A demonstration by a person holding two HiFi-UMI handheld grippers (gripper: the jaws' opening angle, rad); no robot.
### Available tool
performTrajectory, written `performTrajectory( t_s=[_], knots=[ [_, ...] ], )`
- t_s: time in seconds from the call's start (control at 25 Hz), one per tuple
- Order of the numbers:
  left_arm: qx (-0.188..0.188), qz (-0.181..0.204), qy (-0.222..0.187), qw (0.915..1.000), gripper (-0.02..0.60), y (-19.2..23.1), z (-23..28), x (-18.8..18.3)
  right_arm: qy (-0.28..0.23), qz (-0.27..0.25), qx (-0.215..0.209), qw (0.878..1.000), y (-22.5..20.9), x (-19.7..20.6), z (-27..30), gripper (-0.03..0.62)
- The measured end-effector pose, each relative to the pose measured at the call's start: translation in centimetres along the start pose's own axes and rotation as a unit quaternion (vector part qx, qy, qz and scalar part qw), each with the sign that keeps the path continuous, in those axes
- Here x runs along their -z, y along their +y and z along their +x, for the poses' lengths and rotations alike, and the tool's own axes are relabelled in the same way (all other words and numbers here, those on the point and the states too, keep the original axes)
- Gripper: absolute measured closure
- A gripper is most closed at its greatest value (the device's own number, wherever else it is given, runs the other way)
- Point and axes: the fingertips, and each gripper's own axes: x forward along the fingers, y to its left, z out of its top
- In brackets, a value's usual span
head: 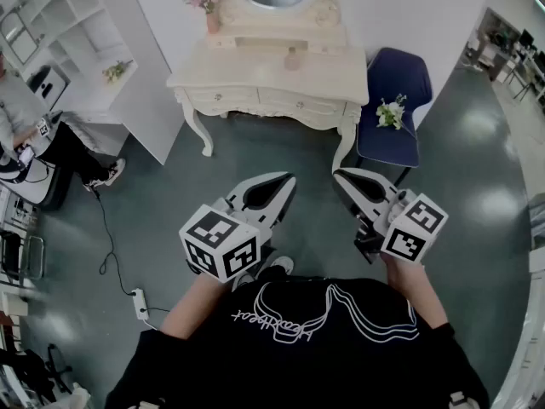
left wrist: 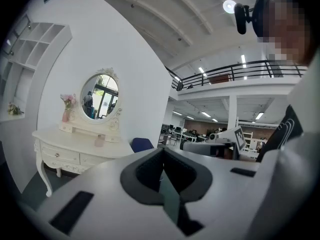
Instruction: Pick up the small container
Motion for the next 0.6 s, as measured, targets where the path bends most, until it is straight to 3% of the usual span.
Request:
performTrajectory(
  t_s=[0.32, 0.6],
  knots=[
    [0.002, 0.012, 0.003, 0.9999, 0.580, -2.3, 0.9, 0.0, -0.002, -0.003, -0.007, 1.000, 0.2, -0.2, -1.9, 0.589],
    [0.003, 0.014, 0.004, 0.9999, 0.580, -0.2, 1.0, 0.8, 0.003, 0.005, 0.001, 1.000, -0.9, 1.0, -0.3, 0.589]
  ],
)
